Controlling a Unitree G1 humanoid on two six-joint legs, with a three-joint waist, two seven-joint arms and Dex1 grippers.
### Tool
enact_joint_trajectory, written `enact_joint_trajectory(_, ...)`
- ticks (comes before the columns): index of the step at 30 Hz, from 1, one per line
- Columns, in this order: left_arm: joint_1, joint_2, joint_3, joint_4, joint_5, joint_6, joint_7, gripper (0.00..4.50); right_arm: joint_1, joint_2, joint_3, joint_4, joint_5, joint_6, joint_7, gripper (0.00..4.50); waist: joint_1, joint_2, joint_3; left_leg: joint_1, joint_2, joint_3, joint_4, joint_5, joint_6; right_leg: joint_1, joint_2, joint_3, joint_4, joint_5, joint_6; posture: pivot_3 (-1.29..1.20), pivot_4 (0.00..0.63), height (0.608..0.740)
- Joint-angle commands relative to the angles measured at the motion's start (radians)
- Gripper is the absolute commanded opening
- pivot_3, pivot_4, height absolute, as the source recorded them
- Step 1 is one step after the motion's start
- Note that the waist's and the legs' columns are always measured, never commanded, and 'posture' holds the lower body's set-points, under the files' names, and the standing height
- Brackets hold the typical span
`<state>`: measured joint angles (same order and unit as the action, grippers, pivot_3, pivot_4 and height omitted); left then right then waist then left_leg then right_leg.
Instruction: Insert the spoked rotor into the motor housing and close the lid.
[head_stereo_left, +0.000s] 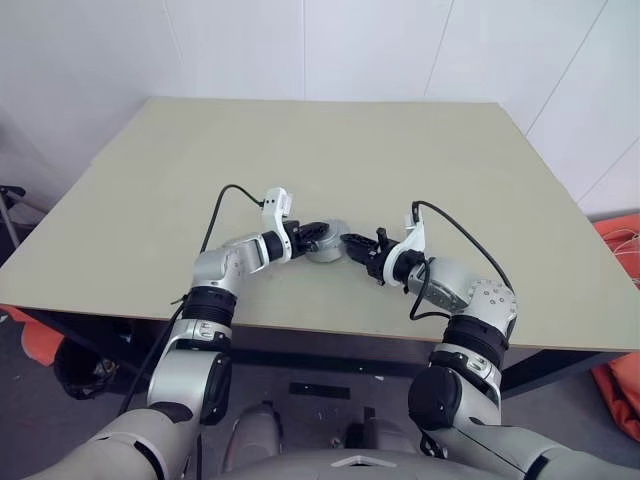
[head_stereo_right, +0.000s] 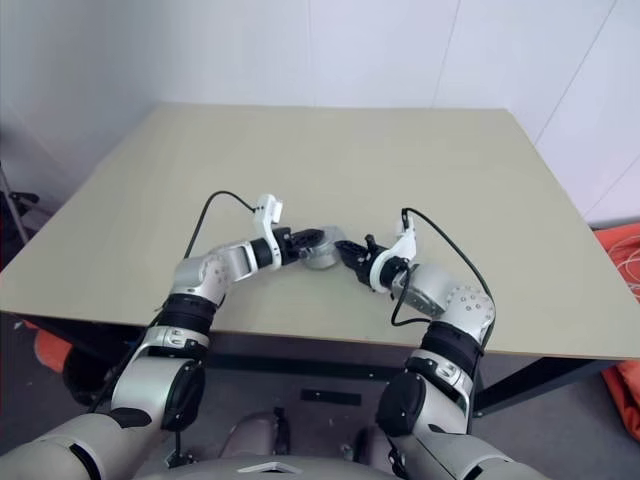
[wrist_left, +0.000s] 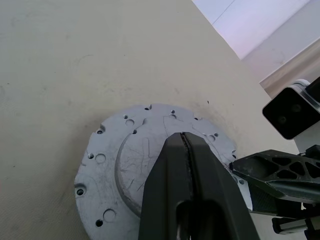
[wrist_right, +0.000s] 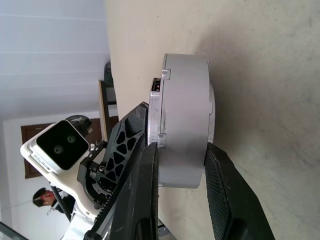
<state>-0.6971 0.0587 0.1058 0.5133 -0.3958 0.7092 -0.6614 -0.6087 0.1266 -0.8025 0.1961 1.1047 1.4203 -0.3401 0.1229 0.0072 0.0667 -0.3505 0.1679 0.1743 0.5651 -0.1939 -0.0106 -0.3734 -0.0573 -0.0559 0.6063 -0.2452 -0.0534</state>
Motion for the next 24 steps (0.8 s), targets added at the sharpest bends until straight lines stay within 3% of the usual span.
enact_joint_trajectory(1, 0.015, -0.017, -0.037, 0.009, 0.000, 0.027, -0.005, 0.00, -0.031, 0.080, 0.056, -0.013, 0.104, 0.009, 0.029, 1.07, 0.000, 0.000, 0.000, 0.000, 0.000, 0.000, 0.000, 0.000, 0.000, 0.000, 0.000, 0.000, 0.000, 0.000, 0.000, 0.00, 0.000, 0.740)
enact_joint_trajectory(7, 0.023, -0.019, -0.039, 0.002, 0.000, 0.029, -0.005, 0.00, -0.033, 0.084, 0.071, -0.014, 0.113, 0.000, 0.041, 1.07, -0.002, 0.000, 0.000, 0.000, 0.000, 0.000, 0.000, 0.000, 0.000, 0.000, 0.000, 0.000, 0.000, 0.000, 0.000, 0.00, 0.000, 0.740)
enact_joint_trajectory(13, 0.025, -0.019, -0.039, 0.000, 0.000, 0.031, -0.004, 0.00, -0.029, 0.078, 0.104, -0.017, 0.141, -0.006, 0.057, 3.07, -0.001, 0.000, 0.000, 0.000, 0.000, 0.000, 0.000, 0.000, 0.000, 0.000, 0.000, 0.000, 0.000, 0.000, 0.000, 0.00, 0.000, 0.740)
enact_joint_trajectory(24, 0.021, -0.021, -0.039, 0.004, 0.000, 0.028, -0.006, 0.00, -0.030, 0.068, 0.142, 0.020, 0.121, -0.081, 0.057, 3.07, -0.005, 0.000, 0.000, 0.001, 0.001, 0.000, 0.000, 0.001, -0.002, 0.000, 0.000, 0.000, 0.001, 0.000, 0.000, 0.00, 0.000, 0.740)
